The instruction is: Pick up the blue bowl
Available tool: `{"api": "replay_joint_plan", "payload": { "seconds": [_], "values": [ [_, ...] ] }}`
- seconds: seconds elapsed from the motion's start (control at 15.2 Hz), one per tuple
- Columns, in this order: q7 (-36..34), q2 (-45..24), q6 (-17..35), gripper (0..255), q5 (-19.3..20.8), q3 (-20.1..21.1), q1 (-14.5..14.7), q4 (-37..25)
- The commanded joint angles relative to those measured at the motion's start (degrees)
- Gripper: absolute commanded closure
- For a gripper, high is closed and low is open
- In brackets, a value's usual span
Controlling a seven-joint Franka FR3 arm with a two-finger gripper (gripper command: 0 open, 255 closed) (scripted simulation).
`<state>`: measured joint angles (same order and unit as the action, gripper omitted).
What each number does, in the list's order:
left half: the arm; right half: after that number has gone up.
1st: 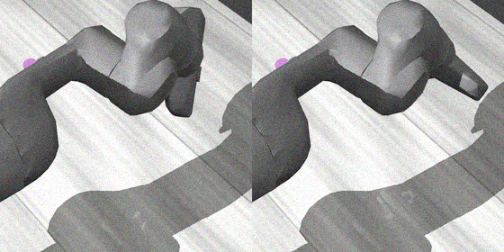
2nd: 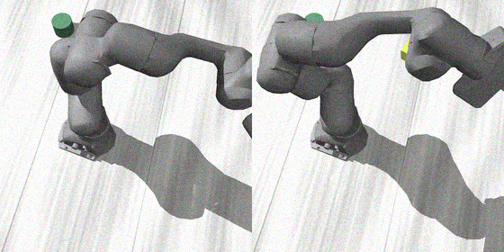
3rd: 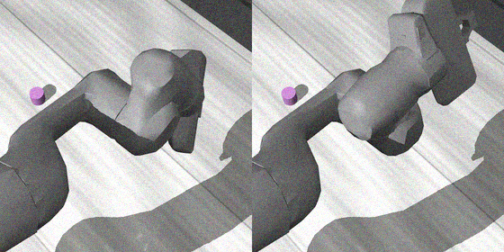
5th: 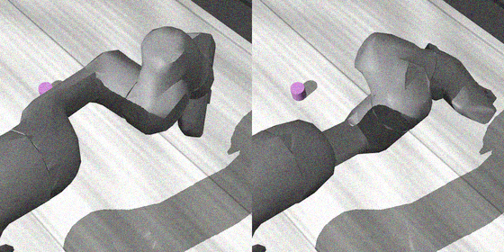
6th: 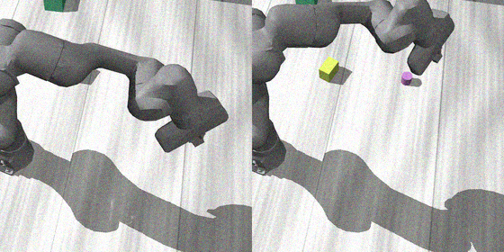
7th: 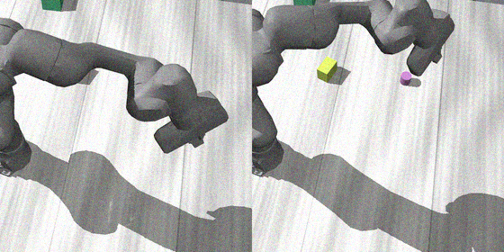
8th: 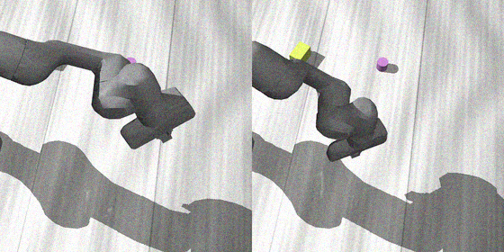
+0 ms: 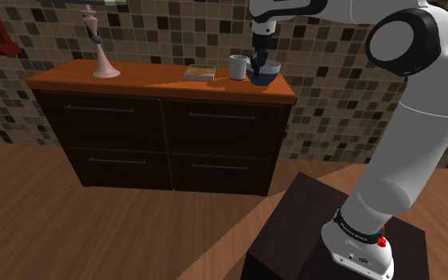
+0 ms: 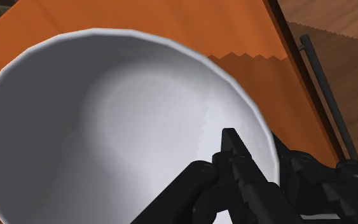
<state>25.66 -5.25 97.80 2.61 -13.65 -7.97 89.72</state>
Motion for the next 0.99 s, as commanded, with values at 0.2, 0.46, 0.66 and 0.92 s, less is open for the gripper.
{"api": "replay_joint_plan", "payload": {
  "seconds": [0.2, 0.46, 0.66, 0.92],
  "values": [
    [0.0, 0.0, 0.01, 255, 0.0, 0.0, 0.0, 0.03],
    [0.13, -0.37, -1.61, 255, -0.1, -0.02, -0.04, -1.95],
    [0.35, -0.98, -4.12, 255, -0.26, -0.07, -0.13, -5.06],
    [0.69, -2.02, -7.59, 255, -0.53, -0.14, -0.29, -9.56]
  ]
}}
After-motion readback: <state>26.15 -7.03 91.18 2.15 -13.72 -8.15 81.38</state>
